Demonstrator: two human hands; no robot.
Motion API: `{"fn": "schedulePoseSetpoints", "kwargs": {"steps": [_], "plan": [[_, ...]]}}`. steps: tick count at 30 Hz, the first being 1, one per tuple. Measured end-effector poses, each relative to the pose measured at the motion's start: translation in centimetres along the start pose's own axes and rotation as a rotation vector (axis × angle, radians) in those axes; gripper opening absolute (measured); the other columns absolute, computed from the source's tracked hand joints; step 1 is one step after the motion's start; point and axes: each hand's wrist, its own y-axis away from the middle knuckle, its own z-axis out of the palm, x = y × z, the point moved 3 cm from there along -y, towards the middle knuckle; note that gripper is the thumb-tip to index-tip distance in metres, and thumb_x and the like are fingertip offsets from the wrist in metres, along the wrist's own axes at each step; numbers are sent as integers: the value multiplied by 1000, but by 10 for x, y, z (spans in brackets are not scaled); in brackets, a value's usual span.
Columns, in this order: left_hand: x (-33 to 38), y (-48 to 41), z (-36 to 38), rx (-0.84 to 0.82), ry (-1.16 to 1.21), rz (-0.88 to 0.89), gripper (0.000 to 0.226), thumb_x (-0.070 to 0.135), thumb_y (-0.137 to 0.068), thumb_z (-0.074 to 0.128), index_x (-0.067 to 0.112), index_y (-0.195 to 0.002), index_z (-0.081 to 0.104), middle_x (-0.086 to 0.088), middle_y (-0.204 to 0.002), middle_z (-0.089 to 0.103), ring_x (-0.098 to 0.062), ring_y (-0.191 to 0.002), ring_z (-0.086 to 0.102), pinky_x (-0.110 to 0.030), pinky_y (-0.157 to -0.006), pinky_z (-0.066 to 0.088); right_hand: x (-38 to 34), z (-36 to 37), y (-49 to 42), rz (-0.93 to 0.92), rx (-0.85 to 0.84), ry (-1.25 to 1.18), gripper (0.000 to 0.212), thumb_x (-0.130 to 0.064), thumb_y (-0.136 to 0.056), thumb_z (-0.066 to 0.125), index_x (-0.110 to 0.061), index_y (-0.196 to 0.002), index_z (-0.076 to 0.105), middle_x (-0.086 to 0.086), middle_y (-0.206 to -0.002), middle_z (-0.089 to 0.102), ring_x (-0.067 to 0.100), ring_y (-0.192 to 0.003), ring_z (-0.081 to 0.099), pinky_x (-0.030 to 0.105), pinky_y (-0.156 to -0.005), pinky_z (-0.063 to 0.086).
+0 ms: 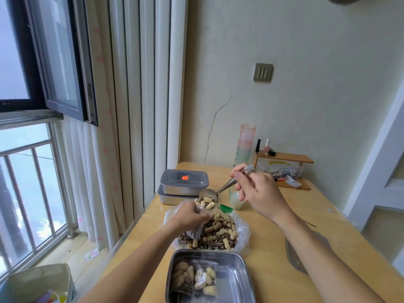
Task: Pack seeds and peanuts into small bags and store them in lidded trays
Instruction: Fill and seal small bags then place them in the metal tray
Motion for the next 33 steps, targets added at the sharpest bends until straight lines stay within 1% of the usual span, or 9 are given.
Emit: {"fn": "schedulePoseSetpoints", "kwargs": {"steps": [2, 5, 10, 13, 17, 19, 24, 28, 33], "plan": [[-1, 0, -1, 3, 28, 0, 42, 38, -83, 85, 13, -103, 57, 2, -76, 58, -10, -65, 51, -23, -59, 43, -4, -1, 1, -24, -16, 17, 21, -23, -108, 50, -16, -99, 68, -2, -63, 62, 13, -59, 66, 17, -66, 49], [-2, 2, -1, 1, 36, 26, 47, 37, -83, 85, 14, -113, 57, 1, -76, 57, -10, -63, 48, -24, -58, 42, -6, -1, 0, -43, 6, 53, 21, -21, -108, 51, -15, -98, 68, -7, -63, 60, 14, -58, 65, 27, -67, 52], [3, 7, 1, 6, 48, 93, 50, 29, -87, 82, 19, -128, 55, 5, -69, 52, -2, -53, 43, -16, -49, 35, -9, 1, 1, -40, 74, 55, 20, -16, -108, 52, -10, -99, 69, -7, -67, 61, 12, -58, 64, 16, -63, 49], [3, 6, 3, -18, 64, 87, 37, 28, -88, 81, 18, -116, 60, 2, -76, 57, -7, -62, 49, -19, -57, 41, -9, 3, 1, -28, 105, 39, 20, -16, -107, 53, -10, -99, 70, -12, -65, 62, 10, -59, 64, 12, -64, 47], [6, 10, 3, -95, 161, 56, 26, 20, -92, 77, 15, -110, 59, 2, -85, 64, -6, -71, 58, -19, -68, 50, -10, 6, 3, -94, 23, 38, 20, -23, -107, 52, -15, -99, 69, -10, -61, 58, 14, -59, 65, 29, -68, 52], [8, 13, 3, -115, 187, 33, 27, 20, -93, 75, 18, -111, 55, 1, -86, 61, -8, -72, 57, -17, -64, 50, -11, 6, 4, -110, -14, 44, 22, -28, -107, 51, -17, -100, 69, -10, -63, 57, 14, -62, 65, 33, -69, 51], [8, 14, 1, -117, 217, -16, 36, 27, -93, 76, 14, -117, 51, -5, -92, 57, -12, -76, 56, -19, -61, 48, -14, 0, 4, -118, 91, 20, 28, -32, -106, 48, -15, -101, 68, -2, -70, 62, 15, -59, 64, 32, -62, 52], [13, 18, 0, -126, 273, 37, 21, 18, -95, 73, 19, -110, 58, -5, -95, 63, -12, -79, 60, -19, -68, 51, -12, 4, 5, -108, -8, 12, 27, -33, -107, 48, -16, -103, 69, -3, -65, 61, 15, -60, 65, 34, -65, 53], [12, 21, -1, -99, 282, 30, 38, 22, -94, 74, 13, -124, 53, -8, -98, 68, -13, -78, 64, -21, -65, 51, -7, 1, 7, -92, 33, -12, 30, -37, -105, 47, -17, -103, 69, -6, -67, 62, 15, -62, 65, 33, -66, 54]]}}
